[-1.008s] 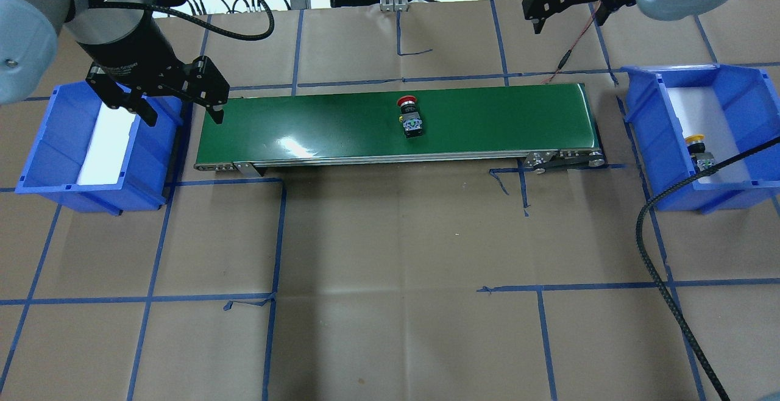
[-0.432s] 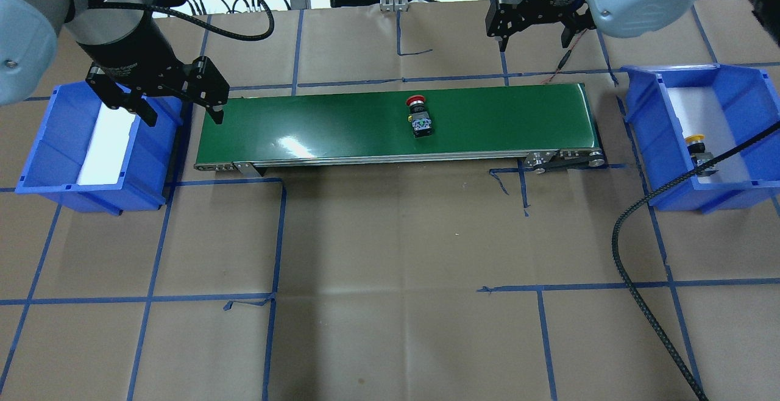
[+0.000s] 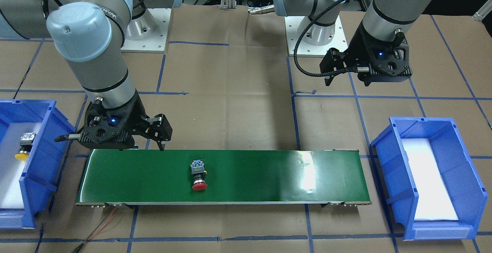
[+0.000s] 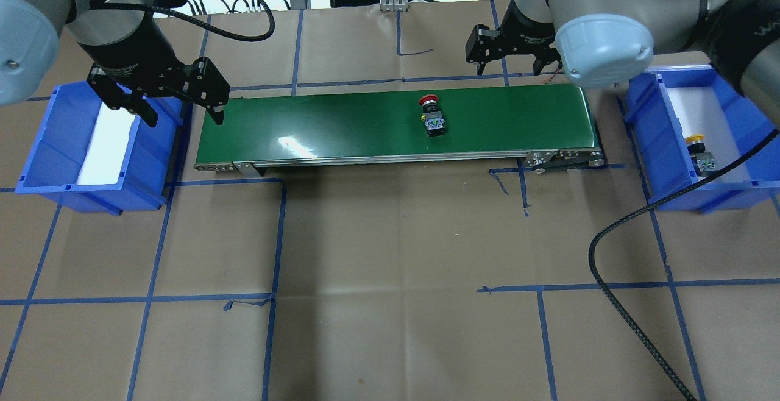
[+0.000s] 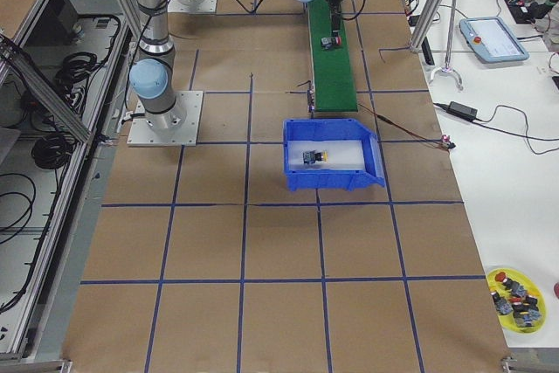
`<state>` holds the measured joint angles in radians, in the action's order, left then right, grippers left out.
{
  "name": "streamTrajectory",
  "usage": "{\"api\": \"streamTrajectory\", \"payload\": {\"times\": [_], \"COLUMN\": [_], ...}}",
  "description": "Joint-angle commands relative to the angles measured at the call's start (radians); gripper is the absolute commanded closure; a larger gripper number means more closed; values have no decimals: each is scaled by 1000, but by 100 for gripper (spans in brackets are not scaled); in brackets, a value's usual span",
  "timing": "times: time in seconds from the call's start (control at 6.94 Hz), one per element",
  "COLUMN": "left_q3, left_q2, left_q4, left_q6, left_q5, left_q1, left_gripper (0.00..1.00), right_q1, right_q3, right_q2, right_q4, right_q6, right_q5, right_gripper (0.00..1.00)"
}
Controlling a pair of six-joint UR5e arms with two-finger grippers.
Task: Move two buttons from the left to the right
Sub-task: 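Move the right gripper back over the red button on the conveyor, then lower the right gripper and grasp the red button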
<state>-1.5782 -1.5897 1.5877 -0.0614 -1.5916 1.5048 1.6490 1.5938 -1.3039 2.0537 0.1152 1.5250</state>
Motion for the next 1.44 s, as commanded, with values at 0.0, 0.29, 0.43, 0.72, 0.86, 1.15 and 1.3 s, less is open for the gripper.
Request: {"api": "streamTrajectory", "payload": {"times": [0.0, 0.29, 0.43, 0.72, 0.86, 1.15, 1.3], "left_q3": [0, 0, 3, 4, 4, 4, 4], "left_q2": [-7, -7, -7, -7, -7, -7, -7], "left_q4": [0, 0, 0, 0, 0, 0, 0], "left_q6": [0, 0, 0, 0, 0, 0, 0], "left_q5": [-1, -1, -1, -1, -1, -1, -1], "left_q1": [0, 0, 0, 0, 0, 0, 0], "left_gripper": [0, 0, 0, 0, 0, 0, 0], "right_q1": [0, 0, 0, 2, 2, 9, 9], "right_q3": [23, 26, 26, 28, 28, 29, 29], "right_q2": [56, 98, 115, 124, 132, 170, 179], "right_q4": [92, 112, 112, 102, 99, 105, 105], "right_q6": [1, 14, 15, 23, 23, 24, 24], "right_q5": [-35, -37, -37, -37, -35, -35, -35], "right_gripper": [0, 0, 0, 0, 0, 0, 0]}}
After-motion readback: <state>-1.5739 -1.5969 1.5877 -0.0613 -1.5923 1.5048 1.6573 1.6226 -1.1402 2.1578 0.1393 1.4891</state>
